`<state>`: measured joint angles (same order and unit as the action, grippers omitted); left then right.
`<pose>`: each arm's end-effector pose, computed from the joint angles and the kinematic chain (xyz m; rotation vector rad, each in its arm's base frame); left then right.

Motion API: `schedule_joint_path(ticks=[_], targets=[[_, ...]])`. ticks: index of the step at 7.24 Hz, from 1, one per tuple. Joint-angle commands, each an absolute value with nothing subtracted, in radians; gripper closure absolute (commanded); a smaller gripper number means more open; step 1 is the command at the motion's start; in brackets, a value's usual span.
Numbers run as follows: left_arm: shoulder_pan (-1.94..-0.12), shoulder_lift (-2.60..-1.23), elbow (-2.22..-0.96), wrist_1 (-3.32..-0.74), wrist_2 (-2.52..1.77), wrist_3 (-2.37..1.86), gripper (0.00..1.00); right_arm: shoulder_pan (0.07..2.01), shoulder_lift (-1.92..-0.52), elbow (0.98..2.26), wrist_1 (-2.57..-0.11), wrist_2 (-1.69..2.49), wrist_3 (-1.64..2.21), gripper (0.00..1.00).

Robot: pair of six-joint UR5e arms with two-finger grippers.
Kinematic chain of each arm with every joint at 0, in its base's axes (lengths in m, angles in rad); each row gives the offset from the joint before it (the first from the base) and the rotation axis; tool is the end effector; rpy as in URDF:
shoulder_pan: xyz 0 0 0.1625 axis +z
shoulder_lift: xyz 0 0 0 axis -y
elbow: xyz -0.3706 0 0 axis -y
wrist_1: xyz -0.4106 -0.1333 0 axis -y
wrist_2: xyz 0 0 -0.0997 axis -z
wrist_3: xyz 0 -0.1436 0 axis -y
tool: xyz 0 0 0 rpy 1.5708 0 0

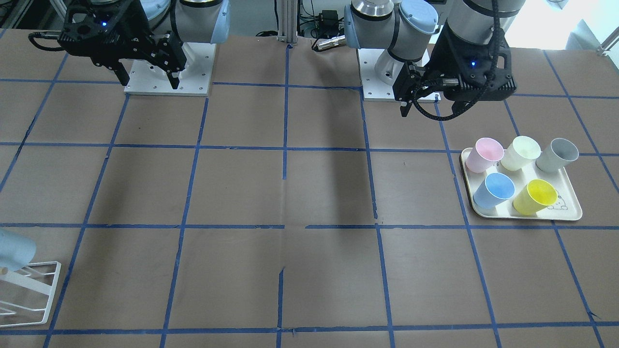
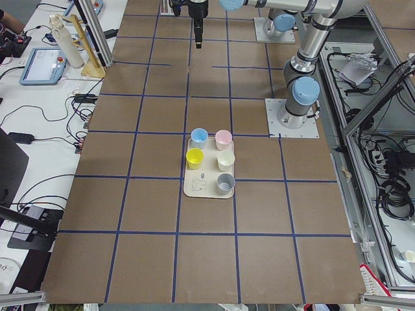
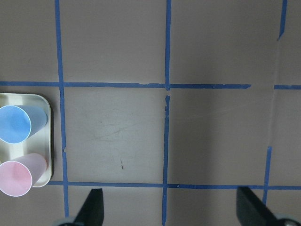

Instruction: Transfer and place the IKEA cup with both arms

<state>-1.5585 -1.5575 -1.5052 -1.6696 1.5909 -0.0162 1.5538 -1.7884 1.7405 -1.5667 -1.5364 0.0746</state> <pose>-0.1242 -0.5028 0.4199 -0.0442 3.1210 0.0310 0.1308 -0.4383 0.4050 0.1410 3.1020 -0.0665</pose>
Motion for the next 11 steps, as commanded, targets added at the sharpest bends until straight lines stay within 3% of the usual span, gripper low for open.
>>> schedule_joint_path(ticks=[1,8,11], targets=[[-1.559,-1.563,-1.499,-1.675,1.597,-0.017,0.0,1.554,-1.787,1.74,-1.572,-1.537,0.074,0.0],[-1.559,-1.563,-1.493,-1.672,1.585,-0.035,0.0,1.536,-1.783,1.738,-1.574,-1.539,0.071,0.0],[-1.559,-1.568,-1.494,-1.672,1.592,-0.038,0.0,1.393,-1.752,1.74,-1.577,-1.532,-0.074,0.0]])
